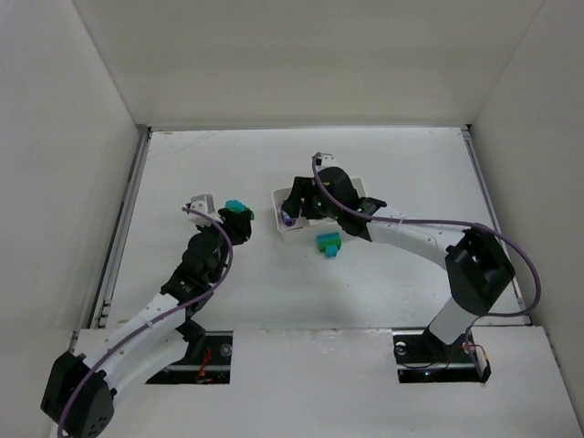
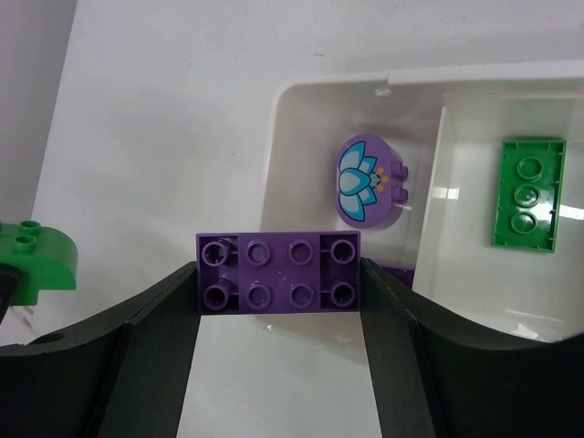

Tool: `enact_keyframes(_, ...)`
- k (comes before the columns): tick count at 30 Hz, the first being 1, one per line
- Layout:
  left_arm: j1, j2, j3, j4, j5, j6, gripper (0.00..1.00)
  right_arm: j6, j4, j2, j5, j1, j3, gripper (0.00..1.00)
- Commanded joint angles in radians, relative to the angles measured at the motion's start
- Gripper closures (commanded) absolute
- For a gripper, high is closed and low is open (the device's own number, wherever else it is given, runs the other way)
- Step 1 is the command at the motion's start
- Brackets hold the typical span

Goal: Sort the legos into containers by color

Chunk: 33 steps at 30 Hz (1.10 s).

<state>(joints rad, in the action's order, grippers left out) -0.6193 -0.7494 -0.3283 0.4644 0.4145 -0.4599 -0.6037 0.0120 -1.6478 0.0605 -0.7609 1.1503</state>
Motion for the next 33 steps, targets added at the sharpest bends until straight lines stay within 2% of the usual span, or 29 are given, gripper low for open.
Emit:
enact_keyframes(1,0.066,0.038,-0.026,0.025,-0.236,-0.108,0.75,0.021,-0.057,-0.035,0.016,-0.015,0.060,0.41)
enact_keyframes(5,0.076,0.047,-0.028,0.025,-0.344,-0.141,0.75,0.027,-0.057,-0.069,0.019,-0.019,0.084,0.40)
enact_keyframes(10,0.049,0.039,-0.040,-0.006,-0.350,-0.135,0.75,0.036,-0.057,-0.096,0.027,-0.019,0.095,0.40)
enact_keyframes(17,0.085,0.030,-0.060,-0.015,-0.348,-0.135,0.75,0.048,-0.058,-0.109,0.055,-0.019,0.101,0.39)
enact_keyframes(21,0.069,0.033,-0.060,-0.015,-0.342,-0.137,0.75,0.048,-0.055,-0.118,0.067,-0.021,0.100,0.34)
enact_keyframes(29,0.065,0.048,-0.061,-0.027,-0.350,-0.143,0.75,0.048,-0.053,-0.099,0.085,-0.027,0.091,0.14)
enact_keyframes(33,0.048,0.041,-0.058,-0.027,-0.348,-0.146,0.75,0.051,-0.049,-0.070,0.091,-0.031,0.069,0.10)
